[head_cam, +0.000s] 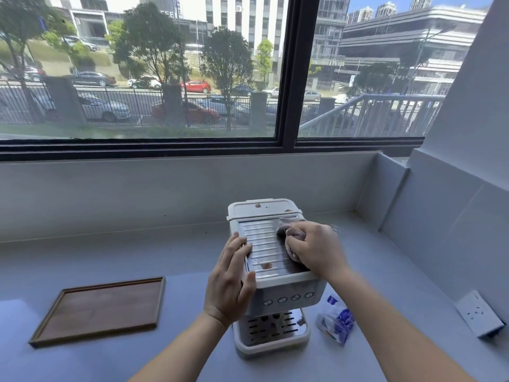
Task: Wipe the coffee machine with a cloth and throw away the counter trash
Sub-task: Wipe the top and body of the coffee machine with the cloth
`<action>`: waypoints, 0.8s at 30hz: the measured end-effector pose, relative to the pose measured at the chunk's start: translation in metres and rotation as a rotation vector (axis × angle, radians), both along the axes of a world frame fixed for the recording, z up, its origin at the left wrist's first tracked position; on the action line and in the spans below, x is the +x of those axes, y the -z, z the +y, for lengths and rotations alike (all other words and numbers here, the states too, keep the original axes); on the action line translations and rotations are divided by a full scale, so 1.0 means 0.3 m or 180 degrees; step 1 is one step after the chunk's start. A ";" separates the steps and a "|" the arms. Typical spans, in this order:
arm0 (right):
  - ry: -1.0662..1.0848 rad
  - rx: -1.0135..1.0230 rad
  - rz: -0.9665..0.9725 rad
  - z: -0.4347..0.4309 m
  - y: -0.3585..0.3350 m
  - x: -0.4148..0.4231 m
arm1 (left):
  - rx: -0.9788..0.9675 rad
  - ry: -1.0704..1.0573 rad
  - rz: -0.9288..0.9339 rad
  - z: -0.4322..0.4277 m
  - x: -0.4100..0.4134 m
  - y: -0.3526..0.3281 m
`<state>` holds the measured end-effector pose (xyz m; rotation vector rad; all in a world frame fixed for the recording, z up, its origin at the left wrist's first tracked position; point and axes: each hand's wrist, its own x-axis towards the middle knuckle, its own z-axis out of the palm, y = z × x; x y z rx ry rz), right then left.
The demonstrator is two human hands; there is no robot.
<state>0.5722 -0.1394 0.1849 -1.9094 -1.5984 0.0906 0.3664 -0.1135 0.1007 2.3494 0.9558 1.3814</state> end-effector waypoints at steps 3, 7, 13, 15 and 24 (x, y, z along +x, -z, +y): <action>0.0316 0.0532 0.0119 -0.095 0.039 -0.002 | -0.0071 -0.0043 -0.0038 -0.008 0.001 0.007; -0.0189 0.0740 -0.0307 -0.149 0.067 -0.043 | -0.0103 -0.0027 -0.0032 -0.012 0.003 0.010; -0.0216 0.0011 -0.0408 -0.016 0.020 -0.006 | -0.0124 -0.0043 0.0013 -0.011 -0.001 0.004; -0.0583 0.0006 -0.0516 -0.018 0.029 -0.010 | -0.0114 -0.0026 0.0058 -0.010 0.000 -0.004; -0.1077 -0.0064 0.0025 -0.122 -0.012 -0.025 | -0.0253 0.0080 0.0055 -0.013 -0.006 -0.005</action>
